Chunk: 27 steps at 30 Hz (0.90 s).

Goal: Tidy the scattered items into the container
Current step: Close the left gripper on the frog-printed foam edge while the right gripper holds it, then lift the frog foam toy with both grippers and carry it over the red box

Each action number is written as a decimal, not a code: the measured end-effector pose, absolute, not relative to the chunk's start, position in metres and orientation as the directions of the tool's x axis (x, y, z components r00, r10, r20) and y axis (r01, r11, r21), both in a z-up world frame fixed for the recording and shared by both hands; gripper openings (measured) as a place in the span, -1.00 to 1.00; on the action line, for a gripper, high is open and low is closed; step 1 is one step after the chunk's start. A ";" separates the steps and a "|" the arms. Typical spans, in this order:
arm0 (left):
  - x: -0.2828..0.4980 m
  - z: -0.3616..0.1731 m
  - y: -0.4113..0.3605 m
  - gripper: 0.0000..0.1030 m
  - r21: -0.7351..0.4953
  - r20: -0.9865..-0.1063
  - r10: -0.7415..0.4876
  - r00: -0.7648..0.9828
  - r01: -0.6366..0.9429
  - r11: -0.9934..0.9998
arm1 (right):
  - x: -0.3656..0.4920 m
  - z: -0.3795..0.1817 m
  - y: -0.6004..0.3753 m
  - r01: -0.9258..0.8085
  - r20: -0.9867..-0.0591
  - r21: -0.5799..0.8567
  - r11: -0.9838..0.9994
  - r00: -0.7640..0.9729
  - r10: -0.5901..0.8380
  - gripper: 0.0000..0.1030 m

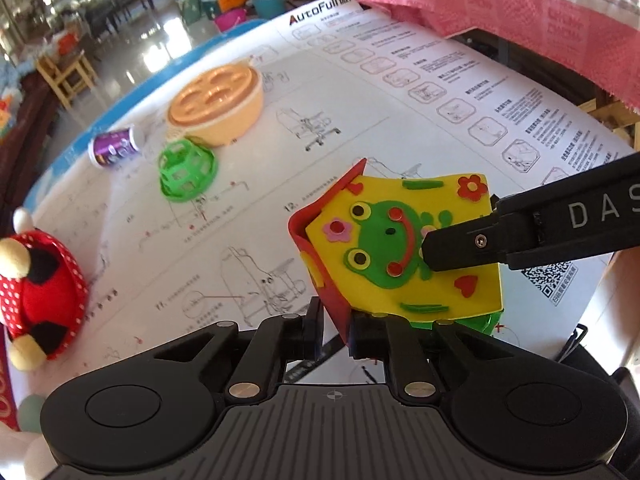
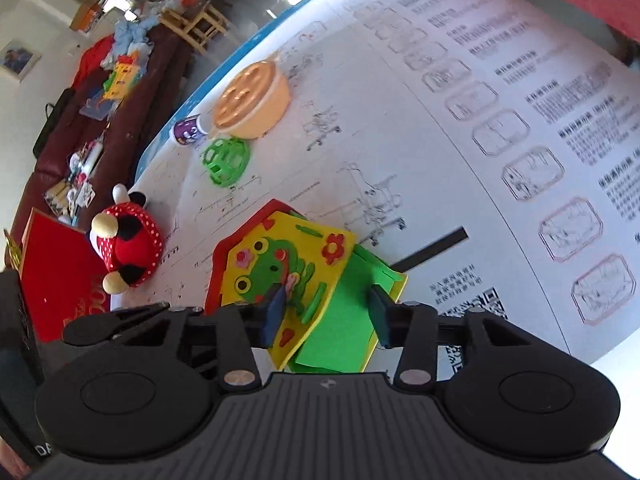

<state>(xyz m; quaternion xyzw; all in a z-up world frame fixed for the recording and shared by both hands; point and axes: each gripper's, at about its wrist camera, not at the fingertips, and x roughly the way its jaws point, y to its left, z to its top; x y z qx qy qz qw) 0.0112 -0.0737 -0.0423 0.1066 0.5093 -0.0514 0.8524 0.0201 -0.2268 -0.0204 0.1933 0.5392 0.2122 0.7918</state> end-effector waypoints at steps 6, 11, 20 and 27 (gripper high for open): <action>0.008 -0.031 -0.066 -0.87 0.117 -0.867 0.014 0.498 0.177 0.977 | 0.019 -0.015 -0.223 -0.141 -0.764 0.539 0.830 0.332 0.553 -0.10; 0.004 -0.025 -0.064 -0.87 0.117 -0.861 0.015 0.509 0.169 0.979 | 0.018 -0.010 -0.220 -0.146 -0.762 0.538 0.830 0.338 0.553 -0.10; -0.003 -0.001 -0.052 -0.85 0.106 -0.833 0.015 0.553 0.134 0.985 | 0.014 0.016 -0.210 -0.192 -0.741 0.532 0.825 0.366 0.563 -0.10; -0.016 0.038 -0.026 -0.84 0.092 -0.780 0.034 0.625 0.060 0.994 | 0.011 0.055 -0.185 -0.295 -0.701 0.515 0.805 0.395 0.594 -0.10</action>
